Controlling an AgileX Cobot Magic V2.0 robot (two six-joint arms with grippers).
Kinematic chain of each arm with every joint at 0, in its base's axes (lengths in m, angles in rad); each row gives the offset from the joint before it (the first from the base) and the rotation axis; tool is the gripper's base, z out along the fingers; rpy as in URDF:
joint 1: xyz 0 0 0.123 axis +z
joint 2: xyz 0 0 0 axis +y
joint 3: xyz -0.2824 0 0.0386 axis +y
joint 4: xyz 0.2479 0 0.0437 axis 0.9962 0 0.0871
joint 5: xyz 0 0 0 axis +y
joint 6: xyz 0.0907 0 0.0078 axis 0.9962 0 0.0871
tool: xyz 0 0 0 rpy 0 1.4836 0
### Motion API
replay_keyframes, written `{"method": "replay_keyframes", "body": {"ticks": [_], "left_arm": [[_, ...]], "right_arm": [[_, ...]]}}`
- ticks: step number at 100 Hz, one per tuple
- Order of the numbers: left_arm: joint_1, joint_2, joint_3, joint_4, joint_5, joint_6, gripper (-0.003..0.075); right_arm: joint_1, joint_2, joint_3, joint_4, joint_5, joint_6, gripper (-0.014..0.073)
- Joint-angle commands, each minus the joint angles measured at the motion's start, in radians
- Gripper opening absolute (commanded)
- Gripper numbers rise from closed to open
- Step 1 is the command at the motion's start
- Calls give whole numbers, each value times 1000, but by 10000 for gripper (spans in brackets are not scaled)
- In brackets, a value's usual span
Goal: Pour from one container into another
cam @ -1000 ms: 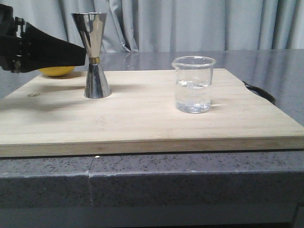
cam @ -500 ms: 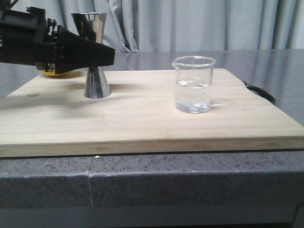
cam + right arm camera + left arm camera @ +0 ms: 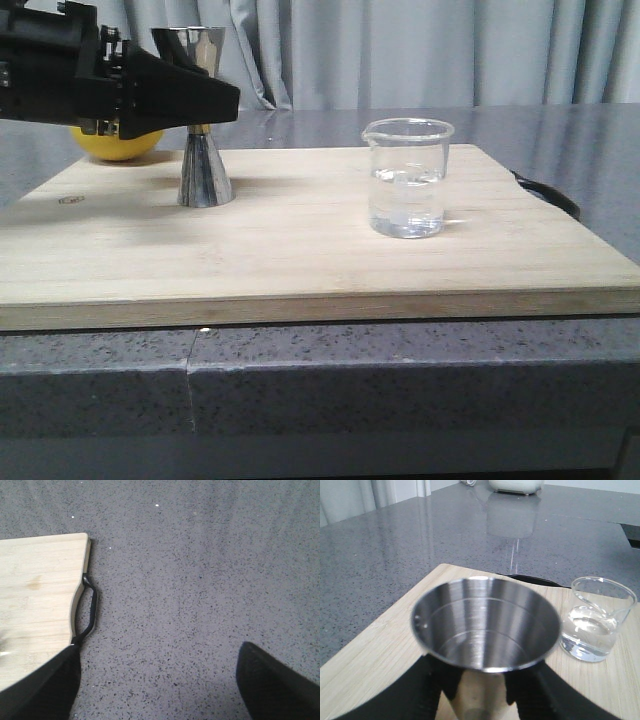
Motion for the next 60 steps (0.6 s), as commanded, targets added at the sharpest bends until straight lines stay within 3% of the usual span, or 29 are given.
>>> {"method": "replay_keyframes", "body": {"ticks": [1,60], "left_arm": [[-10,-39,-28,-93,100,-8,235],[-10,-118,-29,-93,100,-16,206]], "right_arm": [[-3,9,-38,-2,-65,-9,573],[-3,9,-38,-2,-65,-9,574]]}}
